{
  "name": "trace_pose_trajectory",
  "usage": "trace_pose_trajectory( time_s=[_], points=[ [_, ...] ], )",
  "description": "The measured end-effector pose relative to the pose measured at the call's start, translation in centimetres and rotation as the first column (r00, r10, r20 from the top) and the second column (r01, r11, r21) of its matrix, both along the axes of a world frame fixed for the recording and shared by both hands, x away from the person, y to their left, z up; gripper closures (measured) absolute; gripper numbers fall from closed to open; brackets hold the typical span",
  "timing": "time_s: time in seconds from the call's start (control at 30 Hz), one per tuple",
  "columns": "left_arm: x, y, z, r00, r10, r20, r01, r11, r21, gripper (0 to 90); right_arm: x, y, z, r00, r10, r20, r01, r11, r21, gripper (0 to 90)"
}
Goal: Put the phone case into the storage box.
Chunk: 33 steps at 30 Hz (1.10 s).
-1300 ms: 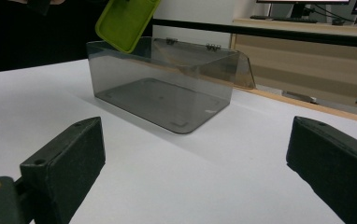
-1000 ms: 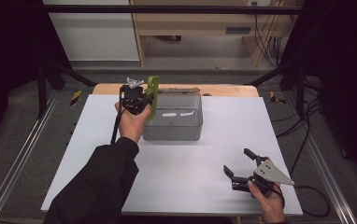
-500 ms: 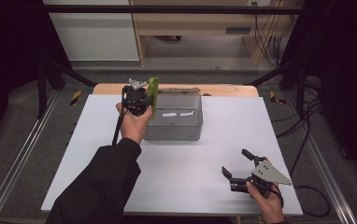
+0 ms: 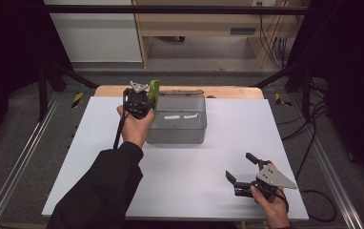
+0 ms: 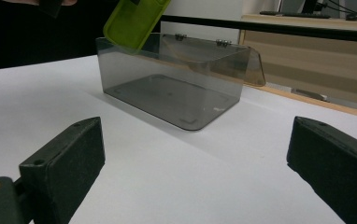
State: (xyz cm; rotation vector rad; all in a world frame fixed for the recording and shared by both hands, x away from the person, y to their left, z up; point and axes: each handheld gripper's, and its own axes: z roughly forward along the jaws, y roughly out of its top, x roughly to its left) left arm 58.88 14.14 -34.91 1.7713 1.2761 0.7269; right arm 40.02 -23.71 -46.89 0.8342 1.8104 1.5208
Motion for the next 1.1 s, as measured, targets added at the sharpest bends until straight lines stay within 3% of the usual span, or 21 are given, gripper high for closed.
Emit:
trace_pose_trajectory(
  time_s=[0.73, 1.1],
  points=[
    [0.1, 1.0, -1.0, 0.9992, 0.038, -0.011, -0.038, 0.9992, 0.012, 77.5, -0.1, 0.1, -0.1, 0.9997, -0.012, -0.022, 0.012, 0.9999, -0.009, 2.9],
    [0.0, 1.1, -1.9, 0.9991, 0.034, -0.027, -0.033, 0.9993, 0.016, 77.5, -0.1, 0.1, -0.2, 0.9997, -0.01, -0.023, 0.01, 0.9999, -0.014, 2.6]
  ],
)
